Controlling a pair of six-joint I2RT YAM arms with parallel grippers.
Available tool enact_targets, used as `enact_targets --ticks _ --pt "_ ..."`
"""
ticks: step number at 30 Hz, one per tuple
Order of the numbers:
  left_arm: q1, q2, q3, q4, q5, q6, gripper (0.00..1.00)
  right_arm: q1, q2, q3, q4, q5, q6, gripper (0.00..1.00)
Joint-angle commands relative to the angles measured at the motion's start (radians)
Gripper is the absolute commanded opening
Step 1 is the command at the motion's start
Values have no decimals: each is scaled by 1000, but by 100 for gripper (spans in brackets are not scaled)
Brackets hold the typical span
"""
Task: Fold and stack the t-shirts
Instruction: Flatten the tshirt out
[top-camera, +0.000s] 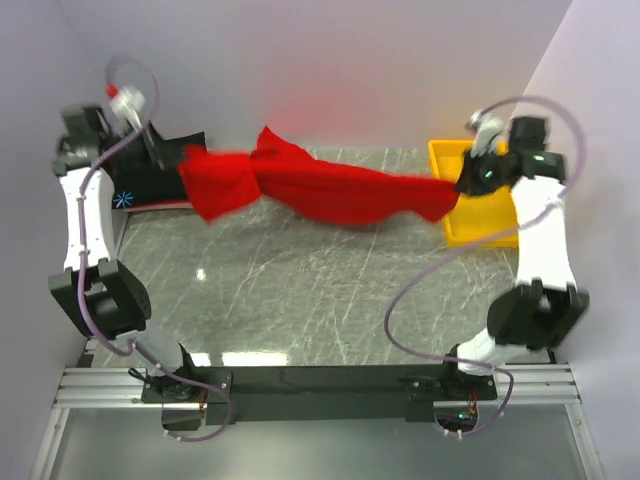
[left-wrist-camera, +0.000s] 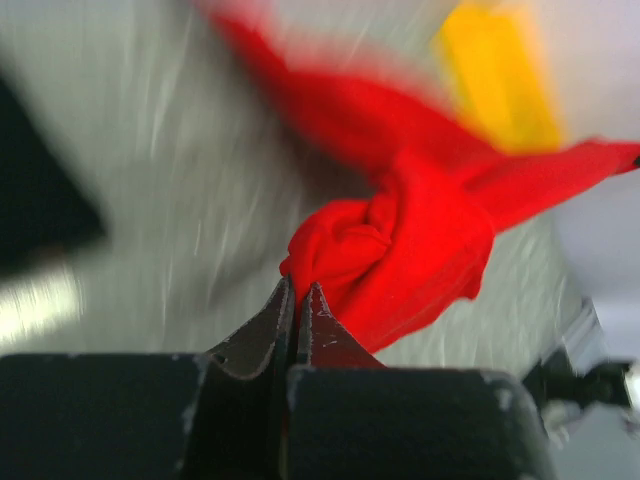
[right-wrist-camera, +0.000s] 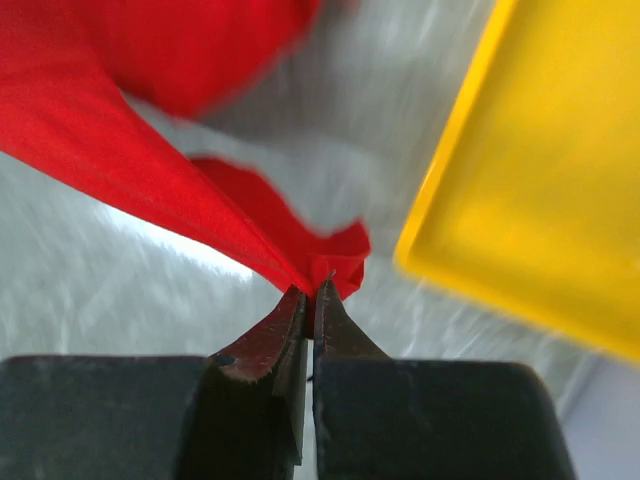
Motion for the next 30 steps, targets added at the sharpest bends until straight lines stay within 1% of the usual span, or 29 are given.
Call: enact_targets --ticks 1,3,4,5,6,8,9,10,11,12,13,14,15,17,18,19,20,21,22,23,24,25,26,28,29,30 --pt "9 84 -228 -394 -219 316 1 15 153 -182 -216 141 -168 0" --pt "10 75 -366 -361 -282 302 1 29 196 -272 -230 175 -190 0" --pt "9 64 -392 -339 -334 283 2 40 200 -300 -209 183 -191 0" --pt "1 64 -408 -307 -356 263 6 52 201 -328 -197 200 -188 0" --pt "-8 82 -399 -261 -389 217 8 107 204 -364 -185 213 -183 0" --pt "-31 134 -341 -255 -443 192 8 167 212 -391 -148 246 -165 0" --pt "-37 165 -270 -236 -459 162 9 234 216 -409 -133 258 -153 0" --pt "-45 233 -226 -235 -482 154 9 257 223 -418 -105 266 -135 0" --pt "-51 268 -180 -233 -515 146 9 280 242 -425 -97 272 -130 0" --pt "-57 300 -93 -233 -520 146 8 296 249 -429 -89 290 -119 0" --pt "-63 362 -46 -245 -532 144 6 310 253 -432 -59 298 -105 0" --pt "-72 390 1 -262 -548 146 3 313 255 -437 -45 312 -96 0" --pt "-74 422 66 -271 -522 149 3 313 256 -431 -42 318 -94 0" --pt "-89 427 92 -296 -517 170 2 313 259 -420 -98 280 -136 0" --pt "-94 421 82 -301 -503 186 1 319 256 -416 -144 245 -172 0" --pt "-100 403 68 -308 -491 228 1 330 249 -417 -230 150 -212 0" --pt "-115 389 53 -308 -499 242 1 360 206 -437 -253 120 -266 2" --pt "-122 375 7 -289 -532 247 1 379 182 -446 -278 82 -298 7" --pt "-128 349 -18 -266 -542 237 3 399 160 -448 -324 25 -347 25" --pt "-135 342 -42 -235 -543 224 11 420 139 -425 -332 13 -352 38" --pt "-138 348 -35 -239 -537 206 17 420 146 -397 -344 3 -358 47" --pt "-141 349 -23 -245 -522 195 22 414 160 -361 -347 3 -352 53" --pt "-142 349 -11 -245 -506 186 28 402 201 -271 -333 37 -342 54" --pt "-141 308 -9 -221 -467 181 32 354 259 -154 -306 48 -306 53" --pt "-140 283 -38 -187 -445 186 37 342 316 -39 -284 62 -277 51" --pt "-140 229 -61 -163 -428 204 41 342 341 9 -257 74 -245 50"
